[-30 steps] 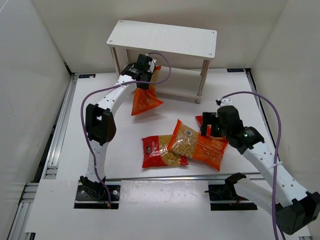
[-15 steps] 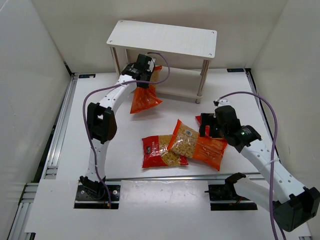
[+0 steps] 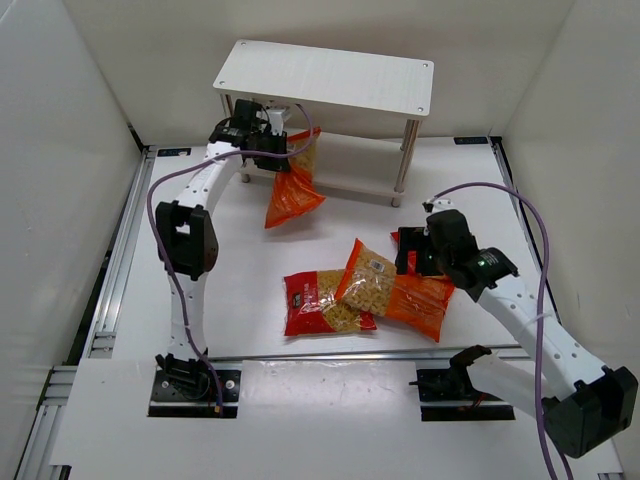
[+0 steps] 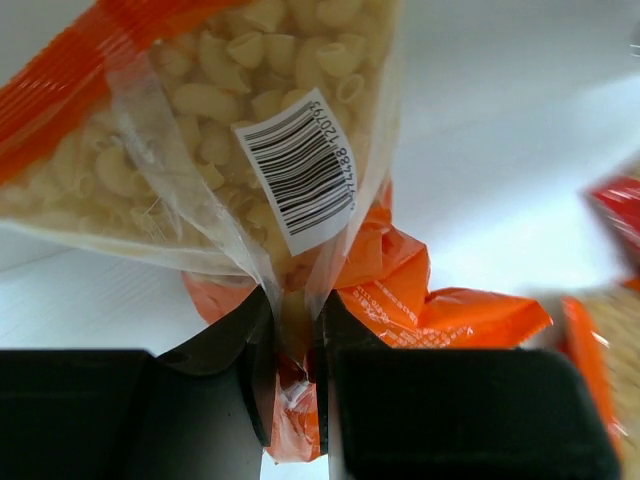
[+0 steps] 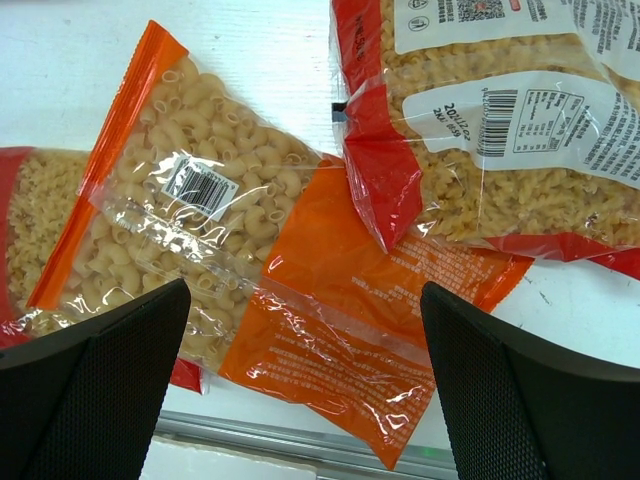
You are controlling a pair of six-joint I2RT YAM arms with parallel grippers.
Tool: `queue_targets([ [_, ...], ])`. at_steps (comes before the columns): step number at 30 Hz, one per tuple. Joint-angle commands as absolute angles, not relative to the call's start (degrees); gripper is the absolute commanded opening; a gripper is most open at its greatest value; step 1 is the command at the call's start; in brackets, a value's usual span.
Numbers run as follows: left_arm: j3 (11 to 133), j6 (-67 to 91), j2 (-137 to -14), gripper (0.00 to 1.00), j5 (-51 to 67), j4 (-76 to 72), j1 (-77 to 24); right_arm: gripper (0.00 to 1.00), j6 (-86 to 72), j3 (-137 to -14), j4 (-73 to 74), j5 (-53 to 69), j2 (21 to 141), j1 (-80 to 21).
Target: Place and organize the pasta boxes and bags onto the shelf
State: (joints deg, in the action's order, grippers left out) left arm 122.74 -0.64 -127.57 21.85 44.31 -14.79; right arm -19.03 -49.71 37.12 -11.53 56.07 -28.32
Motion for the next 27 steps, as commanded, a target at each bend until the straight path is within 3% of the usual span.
queue_targets([
  [1,124.9,0.0,-125.07,0.1,42.5,37.44,-14.59,1.0,-18.81,-51.94,35.68,-10.72,56.95,-28.65],
  [8,124.28,0.0,-128.14,0.1,55.63,36.13,-14.59,1.0,-18.81,-53.17,35.68,-10.11,59.06,-28.65],
  [20,137.01,0.0,-135.78,0.1,54.83,33.67,-15.9,1.0,-18.81,-54.32,36.74,-9.49,60.73,-28.65],
  [27,137.11,0.0,-138.95,0.1,59.24,29.54,-17.05,1.0,-19.34,-54.15,36.74,-7.83,61.35,-29.18],
])
